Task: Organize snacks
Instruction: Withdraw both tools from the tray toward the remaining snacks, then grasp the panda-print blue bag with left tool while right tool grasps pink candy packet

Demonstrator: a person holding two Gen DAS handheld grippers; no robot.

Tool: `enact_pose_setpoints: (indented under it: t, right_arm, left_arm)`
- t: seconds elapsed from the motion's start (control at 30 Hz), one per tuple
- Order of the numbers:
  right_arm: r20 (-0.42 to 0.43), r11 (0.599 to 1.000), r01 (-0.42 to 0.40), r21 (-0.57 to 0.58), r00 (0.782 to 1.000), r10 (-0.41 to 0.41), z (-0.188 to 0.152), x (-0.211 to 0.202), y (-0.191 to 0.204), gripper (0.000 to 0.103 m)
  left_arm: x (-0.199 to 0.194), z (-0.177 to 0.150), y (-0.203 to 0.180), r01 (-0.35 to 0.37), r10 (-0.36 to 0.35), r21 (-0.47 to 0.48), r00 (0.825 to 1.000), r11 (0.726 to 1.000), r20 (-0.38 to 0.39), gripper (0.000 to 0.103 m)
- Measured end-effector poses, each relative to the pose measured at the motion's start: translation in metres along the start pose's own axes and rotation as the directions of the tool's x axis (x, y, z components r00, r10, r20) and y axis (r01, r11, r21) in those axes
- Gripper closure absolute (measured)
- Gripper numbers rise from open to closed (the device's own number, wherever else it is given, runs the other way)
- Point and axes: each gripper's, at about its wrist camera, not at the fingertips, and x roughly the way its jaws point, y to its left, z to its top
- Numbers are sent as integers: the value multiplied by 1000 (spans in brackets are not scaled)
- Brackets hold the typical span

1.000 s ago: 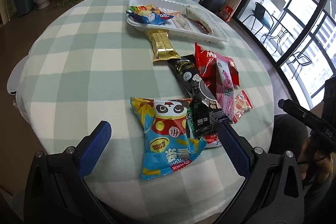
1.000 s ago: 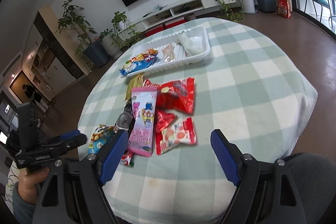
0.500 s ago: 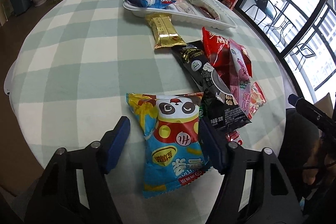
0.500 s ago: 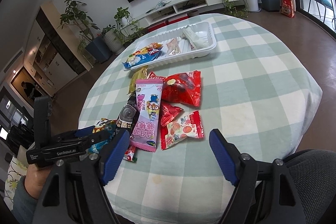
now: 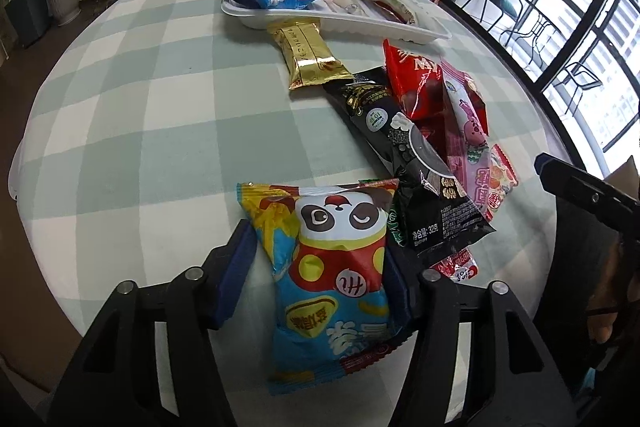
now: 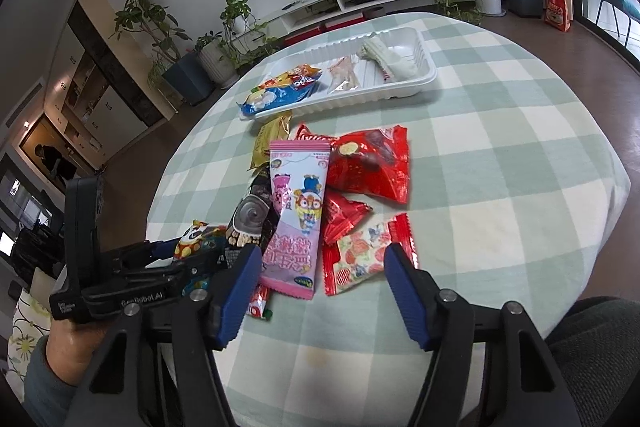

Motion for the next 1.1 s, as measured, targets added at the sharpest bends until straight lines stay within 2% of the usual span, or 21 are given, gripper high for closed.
enact_pose_setpoints:
  t: [0.07, 0.13, 0.5, 0.83, 1.1]
  right_arm:
    - [-14, 1000, -8, 3, 1000, 8, 5, 7, 3, 42]
    - [-25, 1000, -7, 0, 1000, 7, 9, 14, 7, 45]
    - [-93, 1000, -2, -19, 996, 0, 19, 48, 20, 49]
    - [-130, 999, 18, -42, 991, -23, 20, 67, 24, 64]
    - [-142, 998, 36, -57, 989, -44, 22, 71, 23, 65]
  left_arm:
    - [-1, -1, 3, 6, -6, 5, 1000, 1000, 1, 60]
    - [-2, -2, 6, 21, -21, 1, 1000, 1000, 3, 62]
    - [-5, -5, 6, 39, -39, 24, 999, 999, 9, 63]
    - [-8, -6, 6, 58, -58, 24, 998, 998, 19, 64]
    - [-8, -6, 6, 61, -61, 23, 998, 998, 24, 64]
